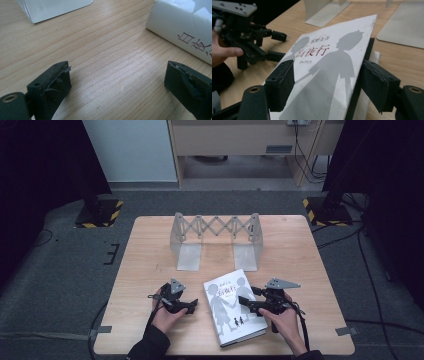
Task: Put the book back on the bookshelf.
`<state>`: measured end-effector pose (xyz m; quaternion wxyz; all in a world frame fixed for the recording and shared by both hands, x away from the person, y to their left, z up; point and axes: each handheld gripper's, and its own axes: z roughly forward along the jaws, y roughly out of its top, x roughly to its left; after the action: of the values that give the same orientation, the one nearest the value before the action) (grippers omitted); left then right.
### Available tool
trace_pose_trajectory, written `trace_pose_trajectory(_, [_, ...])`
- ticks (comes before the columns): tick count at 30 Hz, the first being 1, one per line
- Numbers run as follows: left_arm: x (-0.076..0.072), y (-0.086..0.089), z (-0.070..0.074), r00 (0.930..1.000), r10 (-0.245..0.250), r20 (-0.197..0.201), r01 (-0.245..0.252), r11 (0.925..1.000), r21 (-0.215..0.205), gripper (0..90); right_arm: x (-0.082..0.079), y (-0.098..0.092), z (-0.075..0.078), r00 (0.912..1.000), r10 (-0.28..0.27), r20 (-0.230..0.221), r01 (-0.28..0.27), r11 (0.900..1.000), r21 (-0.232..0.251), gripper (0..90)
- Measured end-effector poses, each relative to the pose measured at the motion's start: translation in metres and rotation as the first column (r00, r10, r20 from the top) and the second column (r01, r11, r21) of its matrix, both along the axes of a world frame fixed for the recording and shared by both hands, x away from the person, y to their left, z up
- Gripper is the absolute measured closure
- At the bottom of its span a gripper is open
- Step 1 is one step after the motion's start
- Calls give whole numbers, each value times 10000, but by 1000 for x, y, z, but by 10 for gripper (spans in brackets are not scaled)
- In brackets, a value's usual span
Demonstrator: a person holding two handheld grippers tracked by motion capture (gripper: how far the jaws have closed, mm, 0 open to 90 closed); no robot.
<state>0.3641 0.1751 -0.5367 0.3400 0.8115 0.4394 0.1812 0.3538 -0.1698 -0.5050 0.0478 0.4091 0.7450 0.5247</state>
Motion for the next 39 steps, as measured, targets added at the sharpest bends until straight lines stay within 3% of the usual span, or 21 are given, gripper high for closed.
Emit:
trace_pose_trajectory(6, [0,0,0,10000,2,0,-2,10000,-5,58,2,7,6,10000,40,42,-42,9995,299,281])
trace_pose_trajectory(13, [0,0,0,10000,2,0,-2,10000,-4,58,2,11,2,9998,-24,-207,36,9984,573,290])
trace_pose_trajectory(21, [-1,1,0,10000,-9,74,10,9999,-133,91,4,16,0,9983,251,-533,-225,9986,488,335])
trace_pose_trajectory(25, [-1,6,1,9999,104,23,-103,9979,-633,148,2,15,-3,9955,327,-892,-282,9983,520,352])
trace_pose_trajectory(28, [0,10,3,9997,242,-24,-243,9915,-1281,202,4,16,-7,9933,377,-1096,-339,9988,364,371])
trace_pose_trajectory(30, [0,11,5,9994,340,116,-318,9873,-1555,216,6,18,-8,9908,688,-1163,-657,9974,307,415])
trace_pose_trajectory(34, [-2,11,12,9985,349,432,-247,9758,-2172,236,8,18,-9,9878,771,-1353,-720,9965,425,454])
trace_pose_trajectory(37, [-3,9,17,9979,359,541,-198,9618,-2730,240,10,15,-11,9850,710,-1570,-602,9955,728,503])
trace_pose_trajectory(39, [-3,8,19,9978,306,594,-125,9587,-2843,239,10,15,-12,9846,731,-1589,-607,9948,813,514])
